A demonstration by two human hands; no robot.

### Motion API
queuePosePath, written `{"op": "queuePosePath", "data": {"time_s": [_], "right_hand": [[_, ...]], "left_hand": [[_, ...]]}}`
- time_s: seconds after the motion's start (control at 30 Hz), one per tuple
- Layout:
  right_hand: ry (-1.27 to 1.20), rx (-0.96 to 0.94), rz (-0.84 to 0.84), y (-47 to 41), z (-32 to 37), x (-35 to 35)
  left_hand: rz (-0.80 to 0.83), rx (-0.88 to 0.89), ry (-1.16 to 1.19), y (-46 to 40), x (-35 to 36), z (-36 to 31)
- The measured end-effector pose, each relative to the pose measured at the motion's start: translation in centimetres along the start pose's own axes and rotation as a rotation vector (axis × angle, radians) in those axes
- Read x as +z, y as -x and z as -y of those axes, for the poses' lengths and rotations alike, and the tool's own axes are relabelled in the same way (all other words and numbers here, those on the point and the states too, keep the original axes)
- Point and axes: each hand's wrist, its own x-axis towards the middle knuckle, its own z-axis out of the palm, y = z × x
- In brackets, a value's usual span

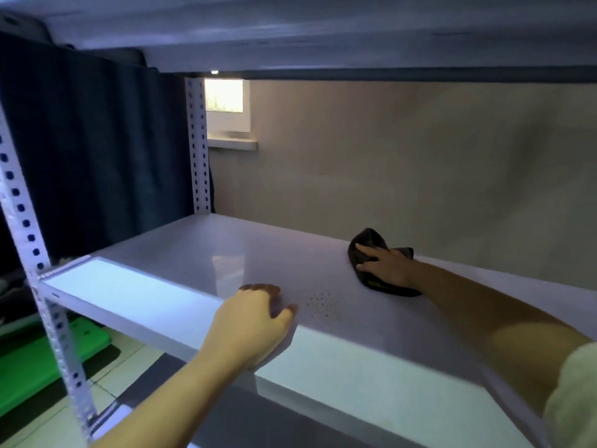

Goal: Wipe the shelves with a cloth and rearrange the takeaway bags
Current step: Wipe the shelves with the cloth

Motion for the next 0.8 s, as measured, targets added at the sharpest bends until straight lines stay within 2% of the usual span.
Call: {"op": "queuePosePath", "data": {"time_s": [0.23,0.33,0.43,0.5,0.63,0.73,0.8], "right_hand": [[-0.042,0.004,-0.010,4.5,3.4,1.7],[-0.063,-0.015,-0.046,8.2,5.4,2.8],[-0.054,-0.065,-0.062,12.0,6.8,3.9],[-0.033,-0.091,-0.093,14.2,8.1,4.7],[-0.014,-0.143,-0.073,16.0,10.6,5.5],[0.003,-0.163,-0.021,14.3,11.0,4.5],[-0.007,-0.135,0.022,11.7,11.0,3.8]], "left_hand": [[0.016,0.057,0.058,-0.6,0.1,0.8],[0.046,0.025,0.174,-1.0,-0.3,1.7],[0.088,0.112,0.212,-2.1,-1.1,3.3],[0.132,0.179,0.185,-2.6,-1.7,4.7],[0.136,0.202,0.024,-4.1,-3.0,8.2],[0.145,0.242,-0.107,-5.1,-4.1,11.0],[0.166,0.249,-0.113,-5.3,-4.6,12.5]]}}
